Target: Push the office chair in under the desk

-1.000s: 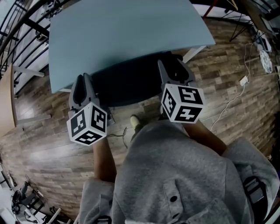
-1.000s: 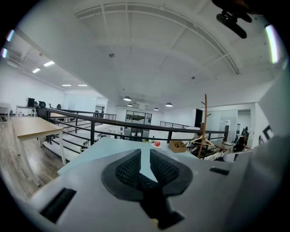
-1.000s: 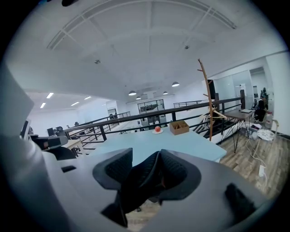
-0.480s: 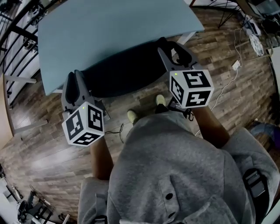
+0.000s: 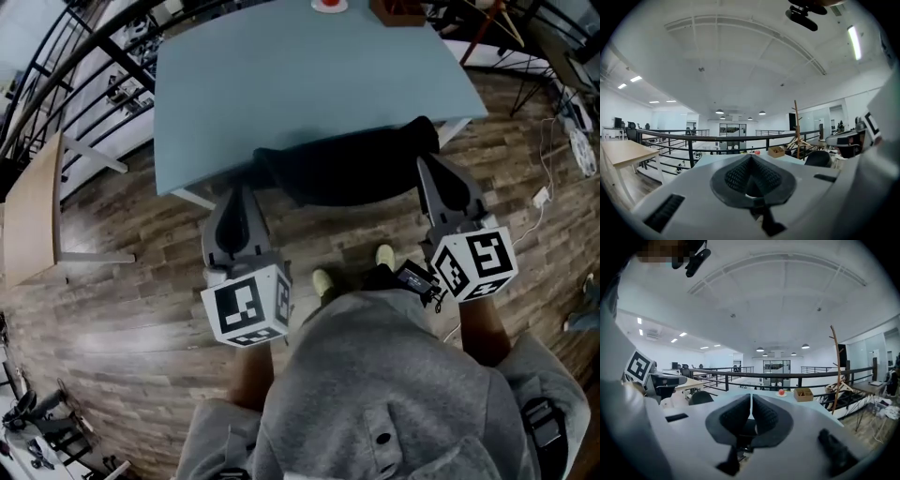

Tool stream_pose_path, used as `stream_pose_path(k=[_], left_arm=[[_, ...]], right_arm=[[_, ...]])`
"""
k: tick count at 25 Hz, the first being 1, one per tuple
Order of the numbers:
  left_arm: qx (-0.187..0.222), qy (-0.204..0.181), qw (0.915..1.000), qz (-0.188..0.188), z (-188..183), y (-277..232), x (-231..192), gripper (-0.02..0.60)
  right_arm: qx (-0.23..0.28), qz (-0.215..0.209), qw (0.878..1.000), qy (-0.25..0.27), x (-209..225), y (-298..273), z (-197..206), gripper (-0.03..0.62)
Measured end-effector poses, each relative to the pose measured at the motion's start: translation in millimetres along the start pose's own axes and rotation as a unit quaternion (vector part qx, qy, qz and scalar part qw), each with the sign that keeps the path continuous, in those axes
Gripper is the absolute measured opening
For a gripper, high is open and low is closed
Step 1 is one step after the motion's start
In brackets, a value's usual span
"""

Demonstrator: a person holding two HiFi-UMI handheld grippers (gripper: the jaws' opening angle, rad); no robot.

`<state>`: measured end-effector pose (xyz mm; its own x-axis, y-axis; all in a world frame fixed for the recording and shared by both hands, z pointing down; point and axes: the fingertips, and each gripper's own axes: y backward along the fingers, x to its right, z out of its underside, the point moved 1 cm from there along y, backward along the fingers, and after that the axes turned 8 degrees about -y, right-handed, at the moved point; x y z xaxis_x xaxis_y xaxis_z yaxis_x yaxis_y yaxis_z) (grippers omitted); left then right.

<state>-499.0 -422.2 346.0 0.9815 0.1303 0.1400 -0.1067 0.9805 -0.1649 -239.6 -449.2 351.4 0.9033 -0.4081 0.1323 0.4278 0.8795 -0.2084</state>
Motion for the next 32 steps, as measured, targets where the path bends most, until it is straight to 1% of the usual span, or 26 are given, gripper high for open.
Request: stream_pose_path(k=[2, 5, 9, 12, 15, 20, 25, 28, 32], left_arm=[[0.004, 0.003, 1.0000, 0.005, 1.5, 10.2, -3.1, 0.015], [0.001, 0.012, 0.9999, 0.009, 3.7, 31.2, -0.5, 0.015], [0.008, 0.017, 0.9998, 0.007, -6.6, 55.0, 4.0, 0.015], [0.020, 0.012, 0.9997, 0.006, -18.4, 67.0, 17.6, 0.015], [0.031, 0.013, 0.9994, 0.006, -26.2, 91.2, 40.5, 0.015], [0.043, 0.003, 0.9989, 0.020, -42.6, 121.5, 95.7, 0.015], [0.043, 0.000, 0.9986, 0.031, -44.1, 156.8, 154.0, 0.015], [0.042, -0.003, 0.9987, 0.027, -42.4, 183.2, 184.4, 0.015], [0.038, -0.008, 0.9992, 0.012, -40.9, 216.5, 214.5, 0.015]], right_arm=[[0.014, -0.017, 1.000, 0.007, -19.6, 0.6, -2.6, 0.034], [0.019, -0.034, 0.999, 0.013, -42.6, 15.7, -6.7, 0.034], [0.038, -0.050, 0.998, 0.028, -62.1, 27.8, -22.1, 0.034], [0.050, -0.057, 0.997, 0.023, -67.9, 39.7, -32.3, 0.034], [0.054, -0.063, 0.996, 0.022, -73.5, 69.1, -29.0, 0.034], [0.064, -0.071, 0.995, 0.022, -60.6, 118.0, -26.9, 0.034], [0.062, -0.074, 0.995, 0.012, -38.9, 169.8, -18.2, 0.035], [0.067, -0.078, 0.995, 0.007, -28.7, 204.4, -12.1, 0.035], [0.071, -0.082, 0.994, 0.004, -16.6, 244.3, -4.1, 0.035]])
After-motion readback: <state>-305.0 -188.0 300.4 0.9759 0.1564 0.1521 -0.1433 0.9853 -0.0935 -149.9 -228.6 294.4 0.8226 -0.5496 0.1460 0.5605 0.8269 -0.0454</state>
